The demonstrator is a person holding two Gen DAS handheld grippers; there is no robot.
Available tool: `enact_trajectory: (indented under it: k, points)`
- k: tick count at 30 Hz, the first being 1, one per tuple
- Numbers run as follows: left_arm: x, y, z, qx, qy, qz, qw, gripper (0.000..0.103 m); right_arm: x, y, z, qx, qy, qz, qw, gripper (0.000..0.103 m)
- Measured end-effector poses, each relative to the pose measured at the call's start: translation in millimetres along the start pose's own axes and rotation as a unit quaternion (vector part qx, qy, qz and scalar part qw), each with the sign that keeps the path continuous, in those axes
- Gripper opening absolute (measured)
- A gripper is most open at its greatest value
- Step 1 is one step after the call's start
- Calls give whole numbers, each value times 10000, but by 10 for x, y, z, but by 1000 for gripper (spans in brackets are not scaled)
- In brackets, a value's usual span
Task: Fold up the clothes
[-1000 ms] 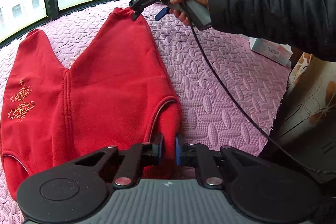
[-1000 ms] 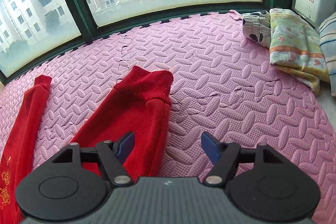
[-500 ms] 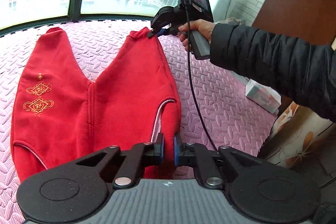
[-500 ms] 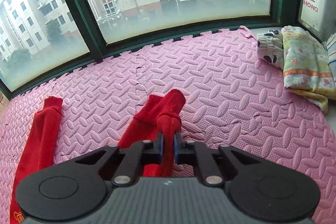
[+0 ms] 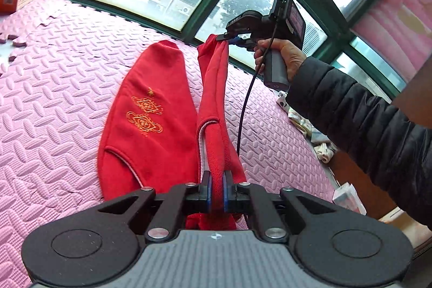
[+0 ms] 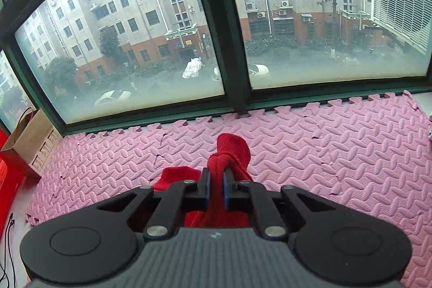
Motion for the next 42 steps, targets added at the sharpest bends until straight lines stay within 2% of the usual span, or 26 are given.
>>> enact_trajectory:
  k: [7,10,13,15,16,21,25,30,32,37,39,41,42]
  points:
    - [-143,-5,-336,-482,210,125,9985,8,468,-268,-724,-176,300,-216,9992,8]
    - [-173,-30,-475,-711,315,133,9969,8,684,-478,-969,-54,633,-445,9970,9]
    - [-191,-73,-599,-935,403,104,9947,8,739,-564,-1042,220,928,-477,9943,21]
    - [-200,-93,-682,-1073,469,89,9931,8,711,-549,-1041,318,1083,-433,9927,33]
    - [-197,-99,-704,-1140,457,73,9924,8,693,-522,-1017,286,1095,-421,9927,33]
    - [-184,-118,-776,-1287,437,-19,9907,9,425,-443,-839,-347,1065,-489,9925,33]
    - [-205,-87,-793,-1252,453,-28,9911,9,165,-669,-705,-825,1226,-893,9850,34]
    - [-287,26,-718,-1089,476,171,9928,9,-192,-1092,-853,-1169,1741,-1263,9696,34]
    - [-312,57,-704,-956,589,268,9933,9,-407,-1312,-1007,-1381,2060,-1434,9581,34]
    - [-284,-6,-898,-1113,933,255,9891,9,-765,-1648,-1313,-1775,2540,-1582,9375,35]
    - [-333,23,-914,-1117,942,402,9885,9,-879,-1739,-1394,-1816,2707,-1635,9311,36]
    - [-410,109,-862,-767,1036,642,9896,9,-960,-1803,-1446,-1927,2801,-1627,9262,38]
    - [-415,124,-880,-724,1101,639,9892,9,-979,-1823,-1460,-1970,2813,-1620,9251,39]
Point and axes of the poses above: each gripper's, at about its wrist camera, not at the fingertips, and x roughly the way its jaws point, z to its right, y to its top, the point moved 9 cm from there along x, roughly the way its jaws point, and after that the axes turned 9 degrees about z, right-handed, at the moved point
